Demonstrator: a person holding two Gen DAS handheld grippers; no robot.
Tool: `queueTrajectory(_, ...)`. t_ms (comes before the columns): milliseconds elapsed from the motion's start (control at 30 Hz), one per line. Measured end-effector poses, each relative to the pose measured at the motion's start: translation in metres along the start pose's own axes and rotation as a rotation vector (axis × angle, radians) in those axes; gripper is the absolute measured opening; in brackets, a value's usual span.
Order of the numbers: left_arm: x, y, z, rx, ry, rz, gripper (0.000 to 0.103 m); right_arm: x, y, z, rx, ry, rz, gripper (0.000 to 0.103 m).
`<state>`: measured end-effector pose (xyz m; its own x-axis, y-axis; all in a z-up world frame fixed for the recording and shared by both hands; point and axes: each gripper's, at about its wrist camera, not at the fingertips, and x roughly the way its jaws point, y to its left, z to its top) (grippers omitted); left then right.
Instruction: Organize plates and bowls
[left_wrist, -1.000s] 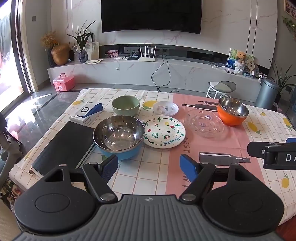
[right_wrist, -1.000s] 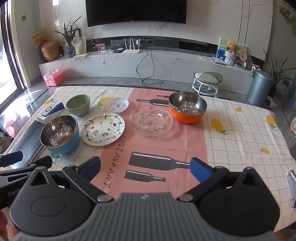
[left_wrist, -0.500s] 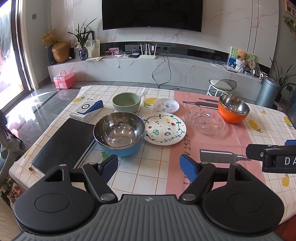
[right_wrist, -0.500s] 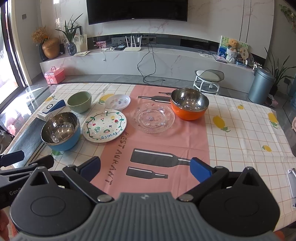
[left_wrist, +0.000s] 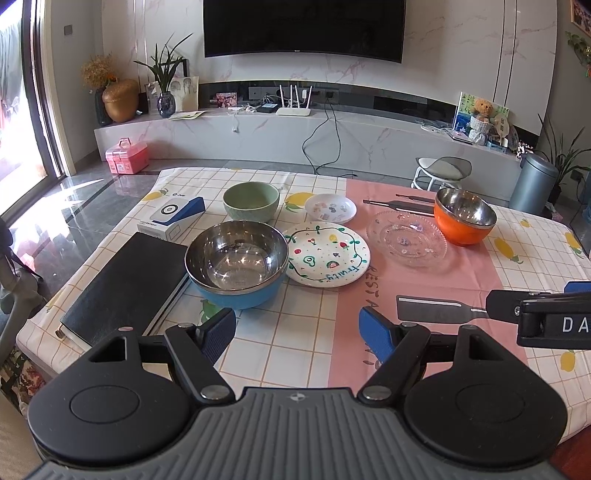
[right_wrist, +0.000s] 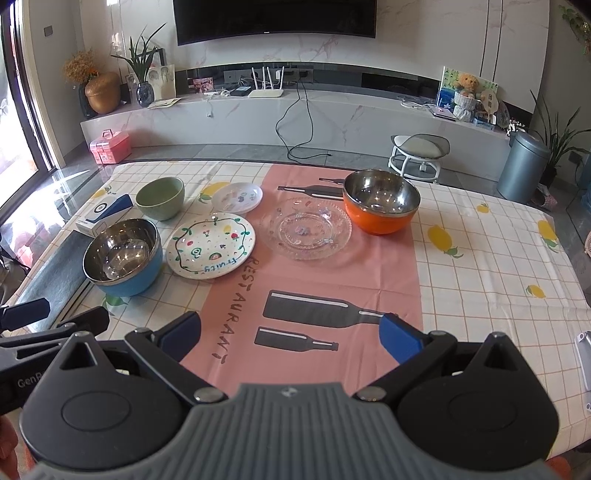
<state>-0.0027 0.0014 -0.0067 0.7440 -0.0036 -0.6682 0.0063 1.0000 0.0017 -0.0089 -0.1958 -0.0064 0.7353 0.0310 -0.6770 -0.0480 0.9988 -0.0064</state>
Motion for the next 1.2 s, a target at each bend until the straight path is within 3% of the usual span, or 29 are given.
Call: queueTrajectory(1200, -0.0007, -0.0034, -0.0030, -0.002, 0.003, -0.008, 0.089, -0.0010, 0.0021, -0.0030, -0.001, 0.011, 0.013, 0.101)
